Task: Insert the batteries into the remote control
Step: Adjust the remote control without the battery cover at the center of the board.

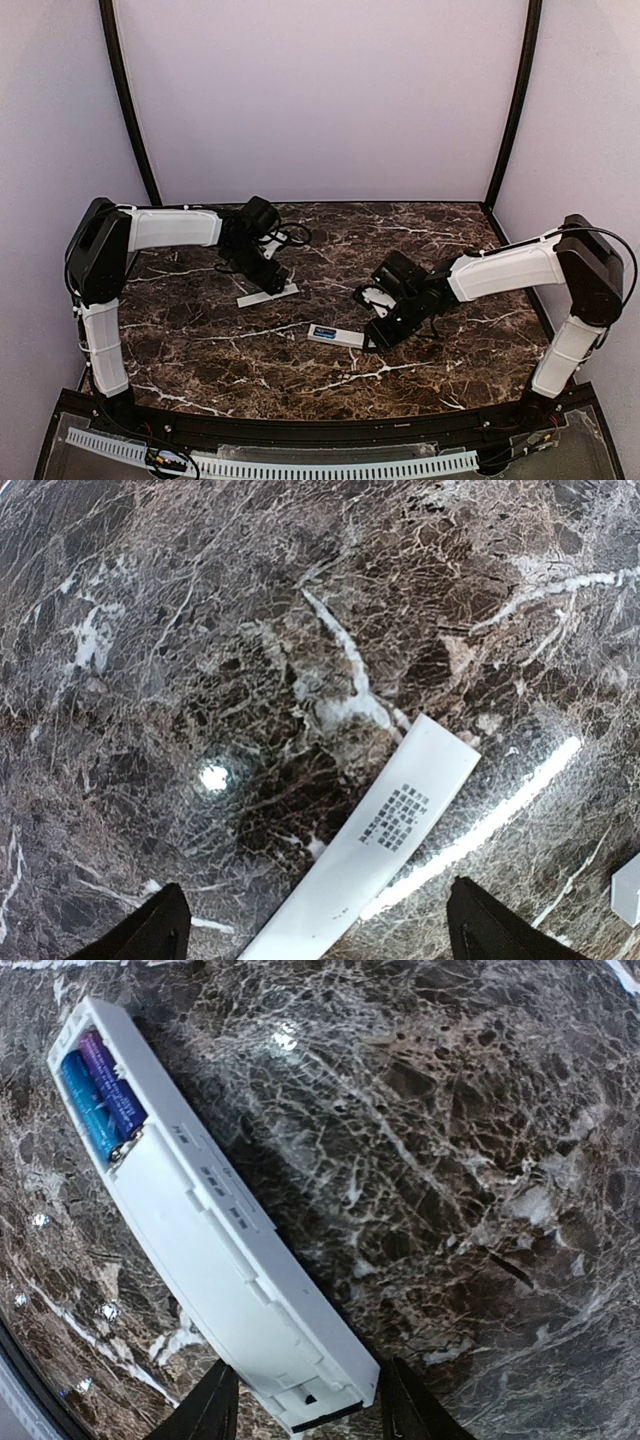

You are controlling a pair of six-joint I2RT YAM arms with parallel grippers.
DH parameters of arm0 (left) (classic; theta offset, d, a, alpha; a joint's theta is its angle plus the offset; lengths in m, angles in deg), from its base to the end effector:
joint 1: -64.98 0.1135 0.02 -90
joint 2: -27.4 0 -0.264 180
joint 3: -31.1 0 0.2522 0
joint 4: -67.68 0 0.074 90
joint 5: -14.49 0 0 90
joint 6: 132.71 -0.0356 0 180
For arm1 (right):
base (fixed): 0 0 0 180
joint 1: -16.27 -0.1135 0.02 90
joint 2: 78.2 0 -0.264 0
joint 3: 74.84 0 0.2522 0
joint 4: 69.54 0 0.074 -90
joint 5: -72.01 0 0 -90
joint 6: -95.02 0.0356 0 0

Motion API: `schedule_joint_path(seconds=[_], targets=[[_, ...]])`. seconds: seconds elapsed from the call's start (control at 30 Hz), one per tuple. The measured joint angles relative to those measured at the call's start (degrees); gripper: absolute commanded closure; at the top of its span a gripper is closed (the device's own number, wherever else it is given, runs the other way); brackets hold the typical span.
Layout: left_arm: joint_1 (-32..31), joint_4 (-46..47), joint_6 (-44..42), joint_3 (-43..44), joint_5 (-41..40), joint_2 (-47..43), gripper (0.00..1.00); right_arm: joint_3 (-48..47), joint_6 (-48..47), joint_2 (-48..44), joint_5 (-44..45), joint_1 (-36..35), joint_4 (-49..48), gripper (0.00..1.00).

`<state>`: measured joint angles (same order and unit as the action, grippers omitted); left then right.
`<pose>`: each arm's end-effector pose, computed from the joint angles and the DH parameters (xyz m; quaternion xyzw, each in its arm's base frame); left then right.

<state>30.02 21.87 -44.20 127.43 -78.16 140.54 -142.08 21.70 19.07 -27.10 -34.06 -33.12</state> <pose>0.3415 -0.2368 0.1860 0.2986 0.9243 -0.0466 0.2331 0.1970 0.2463 0.1491 -0.2980 0.9294 0.1771 0.1267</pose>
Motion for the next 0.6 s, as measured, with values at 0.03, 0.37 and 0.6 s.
schedule_joint_path(seconds=[0.03,0.37,0.6], targets=[[0.00,0.00,0.00,0.00,0.00,0.04,0.11,-0.68,-0.22,0.48,0.66,-0.09,0.50,0.53],[0.00,1.20,-2.08,-1.73,0.61,0.07,0.23,-4.79,-4.31,3.39,7.52,-0.68,2.05,0.55],[0.00,1.79,-5.51,-2.40,3.10,0.11,0.26,-5.88,-8.72,5.35,8.20,0.85,-0.74,0.55]])
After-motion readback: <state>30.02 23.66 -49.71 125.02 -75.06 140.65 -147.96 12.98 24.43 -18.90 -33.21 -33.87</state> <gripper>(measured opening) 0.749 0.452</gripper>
